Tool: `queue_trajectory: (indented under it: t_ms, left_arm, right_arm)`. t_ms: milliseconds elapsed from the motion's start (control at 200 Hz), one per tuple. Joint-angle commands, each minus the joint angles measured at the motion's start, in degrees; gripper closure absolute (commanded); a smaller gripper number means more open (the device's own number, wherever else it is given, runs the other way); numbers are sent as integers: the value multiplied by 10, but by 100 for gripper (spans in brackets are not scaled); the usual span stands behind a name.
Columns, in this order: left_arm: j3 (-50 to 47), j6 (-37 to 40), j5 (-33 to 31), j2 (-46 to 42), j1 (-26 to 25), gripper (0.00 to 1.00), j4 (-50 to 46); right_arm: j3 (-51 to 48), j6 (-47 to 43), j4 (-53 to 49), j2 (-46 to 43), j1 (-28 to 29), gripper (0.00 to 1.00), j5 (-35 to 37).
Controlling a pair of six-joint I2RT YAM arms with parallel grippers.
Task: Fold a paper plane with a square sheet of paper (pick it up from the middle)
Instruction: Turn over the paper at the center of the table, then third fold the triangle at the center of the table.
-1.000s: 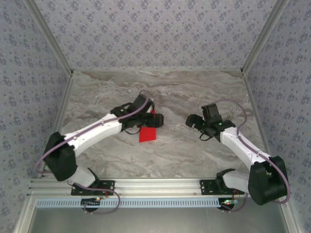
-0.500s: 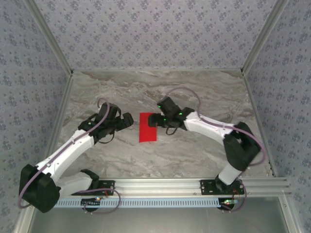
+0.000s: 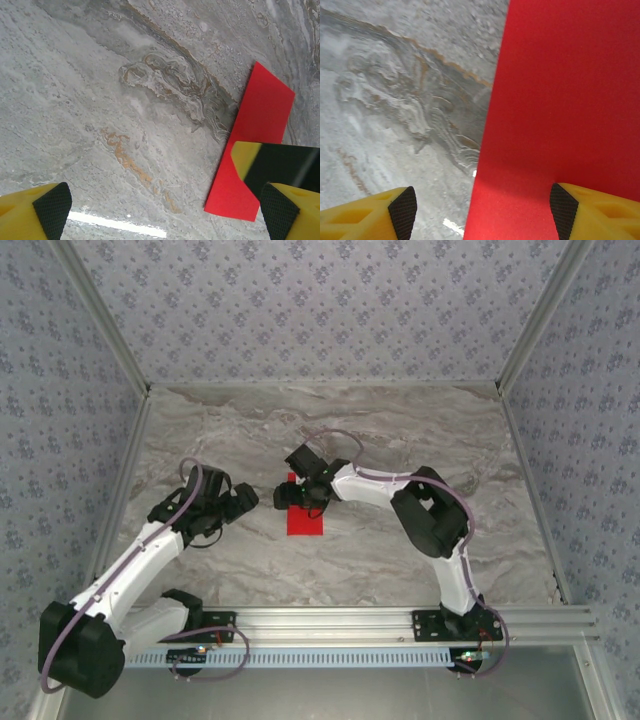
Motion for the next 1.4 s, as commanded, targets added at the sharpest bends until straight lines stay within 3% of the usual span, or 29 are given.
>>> queue_trajectory:
  t_ms: [0,415,635,844,969,1154,1394]
  left_arm:
    - [-8,-4,25,-8,3,1,4]
    - [-25,11,88,9,2,1,76]
    - [-41,9,145,28,-6,3,157]
    - [-45,1,188,62,-38,6,242]
    - [-33,-6,214,105,-70,16,299]
    - [16,-12,226,206,-120,41,337]
    - [52,-22,199,297,-152,64,360]
  right_arm:
    - [3,11,-15,13,-1,25,-6]
    - [-182,10,31,-61,-6,26,-2]
    - [-217,47,152,-148,-53,26,-153]
    - [-251,28,111,-250,-73,24,-93]
    - [-303,40,101,-304,-91,24,-65]
    - [-370,66,91,-354,-106,24,-33]
    - [-421,112,128,-366,-99,28,-60]
